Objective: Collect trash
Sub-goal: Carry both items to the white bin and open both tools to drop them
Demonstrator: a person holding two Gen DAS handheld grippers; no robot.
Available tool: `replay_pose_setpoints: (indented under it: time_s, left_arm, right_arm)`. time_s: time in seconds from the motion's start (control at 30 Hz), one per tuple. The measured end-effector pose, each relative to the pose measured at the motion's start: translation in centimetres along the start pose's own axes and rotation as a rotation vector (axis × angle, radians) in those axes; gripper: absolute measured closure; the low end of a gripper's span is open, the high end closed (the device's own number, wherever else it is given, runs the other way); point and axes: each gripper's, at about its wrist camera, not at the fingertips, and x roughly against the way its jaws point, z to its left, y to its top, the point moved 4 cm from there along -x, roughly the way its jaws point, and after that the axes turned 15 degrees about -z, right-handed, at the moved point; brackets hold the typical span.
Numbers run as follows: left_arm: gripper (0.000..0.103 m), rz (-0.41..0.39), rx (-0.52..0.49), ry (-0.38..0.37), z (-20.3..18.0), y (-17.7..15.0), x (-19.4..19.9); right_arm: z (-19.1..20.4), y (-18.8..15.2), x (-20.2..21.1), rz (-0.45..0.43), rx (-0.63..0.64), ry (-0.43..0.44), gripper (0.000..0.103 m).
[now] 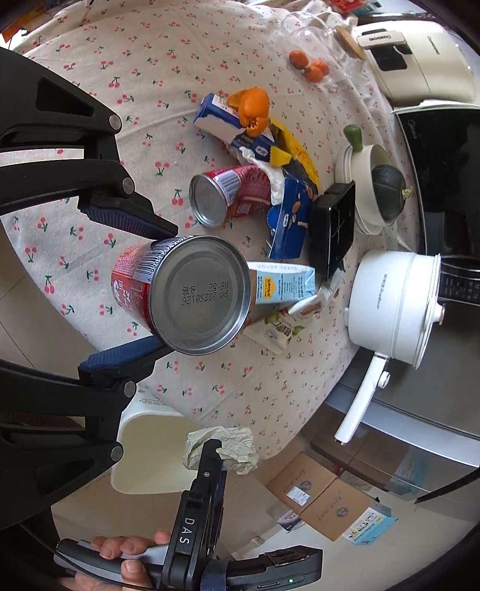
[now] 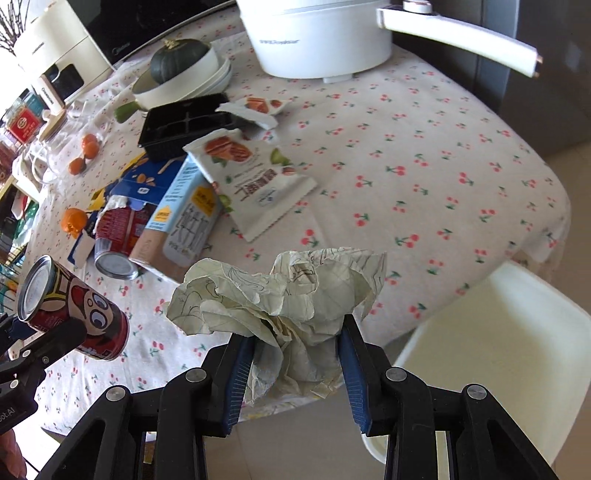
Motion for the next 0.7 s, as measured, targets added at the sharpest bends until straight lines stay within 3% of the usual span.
replay_pose_setpoints:
  time_s: [0.3, 0.7]
  left_arm:
    - [0.047, 0.001, -0.068, -0.114, -8.7, -0.2, -2.2]
    - [0.047, 0.029, -0.130, -0.255, -17.5, -3.1, -6.8]
  right_arm:
    - [-7.9, -1.9, 3.5, -0.009, -0.067, -0.090, 0.062]
    - [-16.0, -5.3, 6.0, 0.028, -0.164, -0.185, 0.061]
